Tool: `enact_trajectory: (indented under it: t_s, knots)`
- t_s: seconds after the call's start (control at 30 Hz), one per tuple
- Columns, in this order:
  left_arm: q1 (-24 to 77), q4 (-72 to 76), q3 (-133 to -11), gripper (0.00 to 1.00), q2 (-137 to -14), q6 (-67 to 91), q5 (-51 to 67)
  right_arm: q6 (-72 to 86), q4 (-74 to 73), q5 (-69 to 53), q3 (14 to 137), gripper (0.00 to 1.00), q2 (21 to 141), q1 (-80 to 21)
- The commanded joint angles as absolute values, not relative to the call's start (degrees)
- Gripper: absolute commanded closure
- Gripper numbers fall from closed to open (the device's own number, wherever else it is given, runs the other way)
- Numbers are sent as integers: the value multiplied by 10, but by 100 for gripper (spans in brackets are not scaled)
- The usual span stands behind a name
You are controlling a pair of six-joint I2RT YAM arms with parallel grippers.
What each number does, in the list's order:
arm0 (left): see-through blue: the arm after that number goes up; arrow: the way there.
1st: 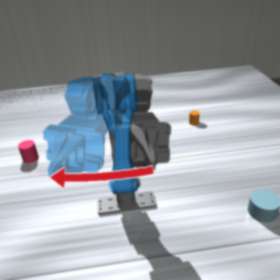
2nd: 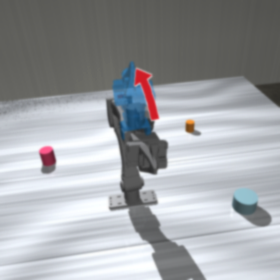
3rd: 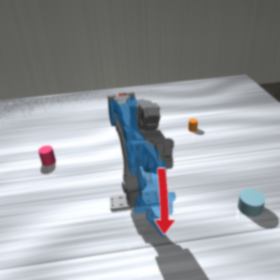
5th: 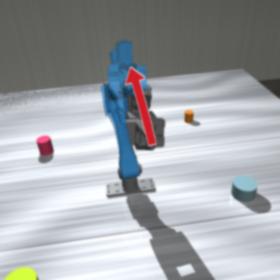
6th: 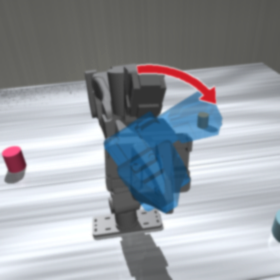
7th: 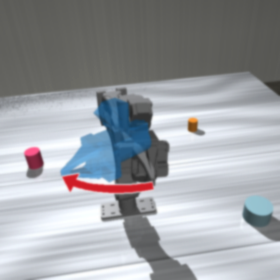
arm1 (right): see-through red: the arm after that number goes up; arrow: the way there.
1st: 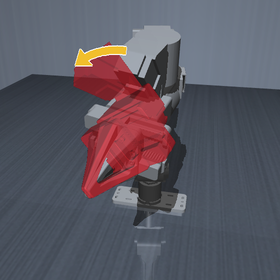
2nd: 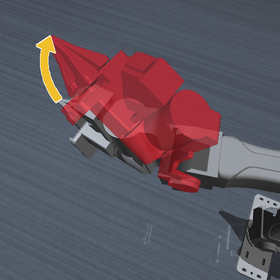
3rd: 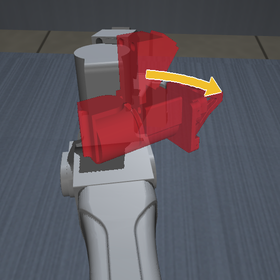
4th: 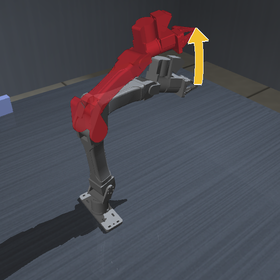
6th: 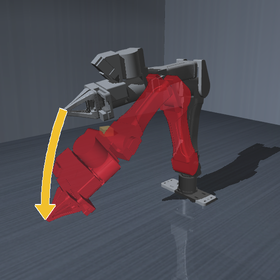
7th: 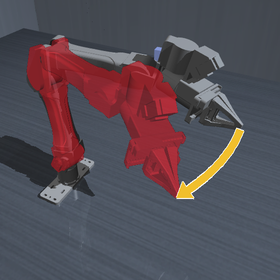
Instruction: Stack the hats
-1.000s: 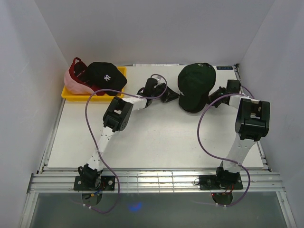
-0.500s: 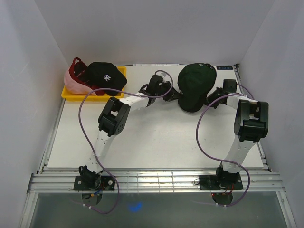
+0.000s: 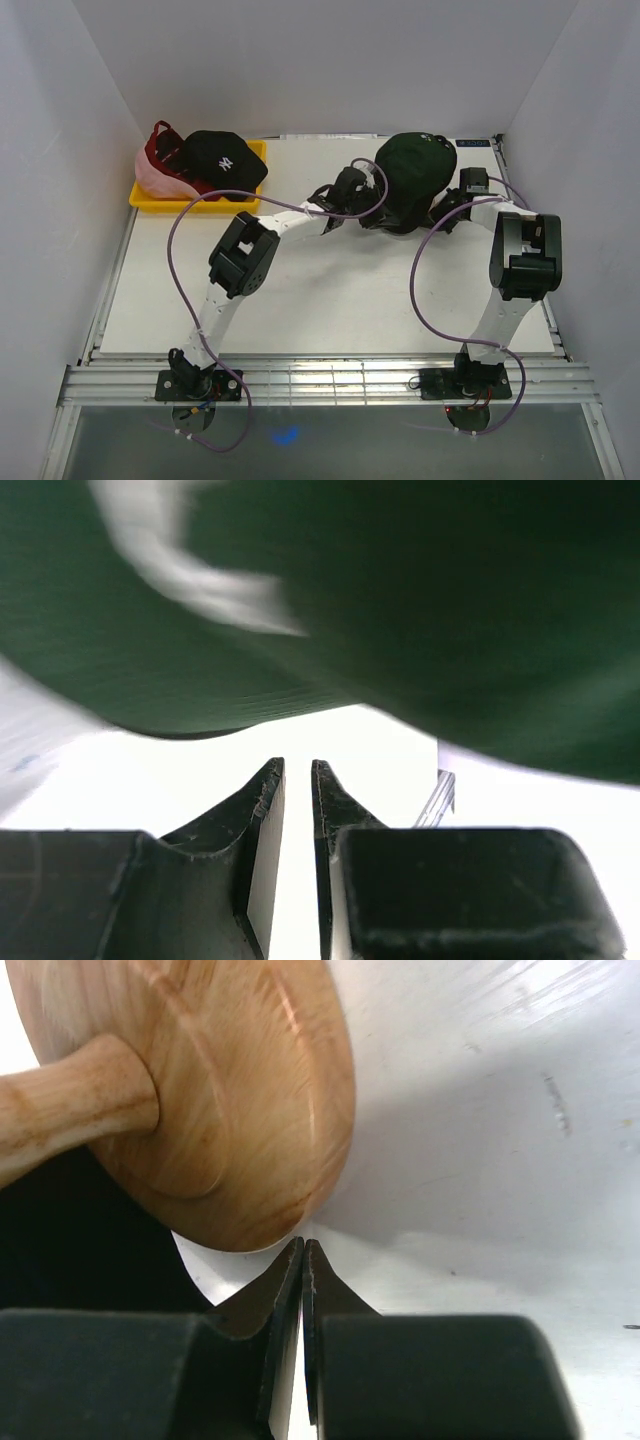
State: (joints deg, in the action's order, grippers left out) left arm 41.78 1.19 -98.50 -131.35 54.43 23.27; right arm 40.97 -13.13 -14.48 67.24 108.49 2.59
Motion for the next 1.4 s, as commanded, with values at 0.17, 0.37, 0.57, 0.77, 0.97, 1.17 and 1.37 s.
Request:
enact_trajectory:
  t_s: [0.17,0.37,0.57,0.77,0.97,1.17,1.37]
  knots:
    - [441,-50,-1087,73,-1336,519,236,392,-138,-150,686,92,1062,17]
    - [442,-81,-1048,73,-1282,494,217,386,-168,-124,682,92,1041,39]
    - [439,-134,-982,69,-1157,448,211,359,-217,-90,688,71,979,72]
    - [431,-203,-942,63,-1039,446,150,348,-251,-68,708,53,902,83]
    - [348,-279,-982,59,-1024,497,47,350,-245,-109,785,43,865,83]
    - [316,-272,-1141,45,-1163,483,130,336,-246,-137,882,34,916,68]
    - [315,-279,-1262,42,-1270,484,169,320,-273,-104,990,30,1007,55]
